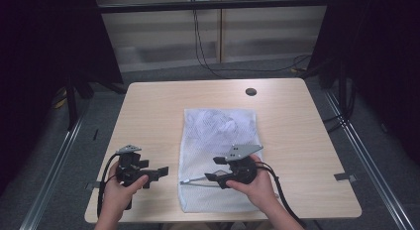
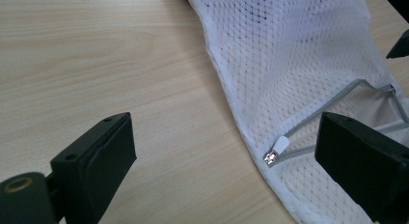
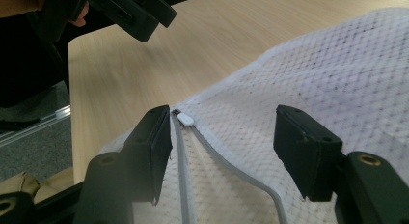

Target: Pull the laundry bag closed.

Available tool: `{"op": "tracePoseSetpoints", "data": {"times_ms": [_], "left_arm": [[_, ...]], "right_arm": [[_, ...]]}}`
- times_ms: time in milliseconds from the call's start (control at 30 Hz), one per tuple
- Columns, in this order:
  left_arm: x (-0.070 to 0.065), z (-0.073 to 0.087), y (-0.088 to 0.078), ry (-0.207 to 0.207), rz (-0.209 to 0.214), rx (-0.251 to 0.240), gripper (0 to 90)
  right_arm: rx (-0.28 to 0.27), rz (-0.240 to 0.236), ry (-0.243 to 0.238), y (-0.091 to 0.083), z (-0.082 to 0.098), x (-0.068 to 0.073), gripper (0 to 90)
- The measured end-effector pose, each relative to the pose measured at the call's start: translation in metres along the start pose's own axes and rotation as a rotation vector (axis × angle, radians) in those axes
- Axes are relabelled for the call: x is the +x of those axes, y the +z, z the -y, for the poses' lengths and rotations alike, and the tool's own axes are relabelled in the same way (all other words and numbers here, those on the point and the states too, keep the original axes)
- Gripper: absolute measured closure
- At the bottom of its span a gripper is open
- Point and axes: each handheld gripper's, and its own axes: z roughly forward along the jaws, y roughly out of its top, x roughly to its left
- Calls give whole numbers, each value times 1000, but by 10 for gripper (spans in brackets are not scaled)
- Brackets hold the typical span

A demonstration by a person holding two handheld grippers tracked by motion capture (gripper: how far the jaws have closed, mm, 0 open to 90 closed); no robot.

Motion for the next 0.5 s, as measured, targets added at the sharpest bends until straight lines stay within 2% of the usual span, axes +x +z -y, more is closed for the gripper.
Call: {"op": "tracePoseSetpoints", "data": {"times_ms": [67, 300, 400, 500], "left_arm": [[1, 1, -1, 3, 1, 3, 68], [0, 2, -4, -3, 1, -2, 68], [-1, 2, -3, -2, 7, -1, 68], [-2, 2, -2, 3, 8, 2, 68]], "right_arm": [[5, 0, -6, 4, -1, 2, 428], [10, -7, -43, 12, -6, 4, 450], [26, -7, -73, 16, -8, 5, 487], [42, -19, -81, 20, -9, 6, 524]]}}
